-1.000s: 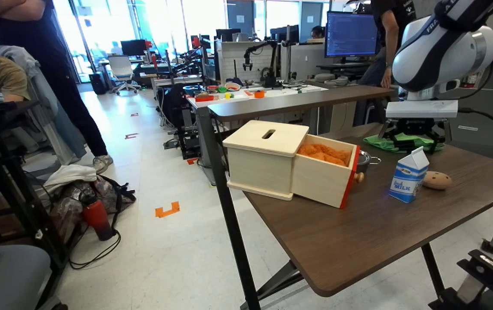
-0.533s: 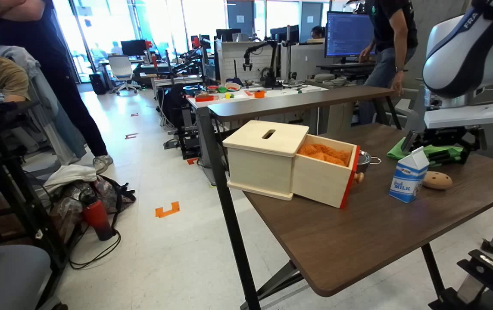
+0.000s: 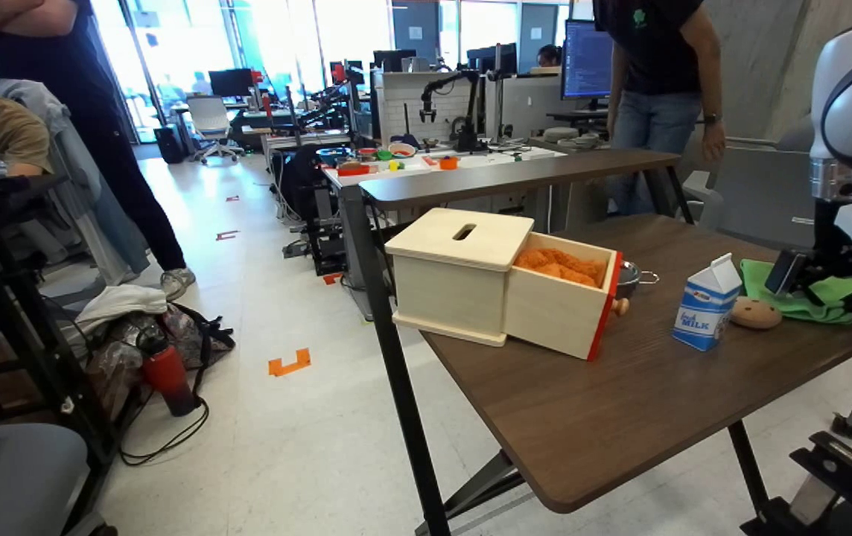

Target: Shift the towel back and forth on the table

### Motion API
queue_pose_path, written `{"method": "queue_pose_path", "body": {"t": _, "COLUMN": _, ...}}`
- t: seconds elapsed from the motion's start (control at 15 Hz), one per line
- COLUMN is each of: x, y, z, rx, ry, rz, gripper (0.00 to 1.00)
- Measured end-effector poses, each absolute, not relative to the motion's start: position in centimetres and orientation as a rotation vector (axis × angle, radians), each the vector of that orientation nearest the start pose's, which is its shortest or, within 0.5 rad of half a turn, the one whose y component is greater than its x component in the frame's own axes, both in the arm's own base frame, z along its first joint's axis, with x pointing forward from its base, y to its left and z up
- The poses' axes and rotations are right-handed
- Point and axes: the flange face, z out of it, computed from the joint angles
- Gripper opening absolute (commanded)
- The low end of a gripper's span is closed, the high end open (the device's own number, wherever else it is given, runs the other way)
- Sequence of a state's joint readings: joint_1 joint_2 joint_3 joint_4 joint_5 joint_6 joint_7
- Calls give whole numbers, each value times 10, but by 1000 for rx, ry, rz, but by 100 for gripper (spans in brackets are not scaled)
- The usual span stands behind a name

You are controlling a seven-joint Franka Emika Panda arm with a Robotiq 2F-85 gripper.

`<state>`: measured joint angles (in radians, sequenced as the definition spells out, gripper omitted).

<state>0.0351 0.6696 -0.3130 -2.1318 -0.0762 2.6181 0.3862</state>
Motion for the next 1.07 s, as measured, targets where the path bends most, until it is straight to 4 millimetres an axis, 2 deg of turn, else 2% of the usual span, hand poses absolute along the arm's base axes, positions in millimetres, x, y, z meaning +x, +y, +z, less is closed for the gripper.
{"method": "queue_pose_path", "body": {"t": 0.27, "x": 533, "y": -150, "z": 98, "rx": -3233, "ry": 950, "rz": 194, "gripper": 100}}
{"method": "queue_pose_path", "body": {"t": 0.67, "x": 594, "y": -128, "z": 122, "rx": -3193, "ry": 1101, "rz": 63, "gripper": 100}}
{"method": "queue_pose_path", "body": {"t": 0.87, "x": 622, "y": -121, "z": 121, "rx": -3178, "ry": 1194, "rz": 42, "gripper": 100}}
{"method": "queue_pose_path", "body": {"t": 1.07, "x": 643, "y": -120, "z": 112, "rx": -3165, "ry": 1282, "rz": 37, "gripper": 100}}
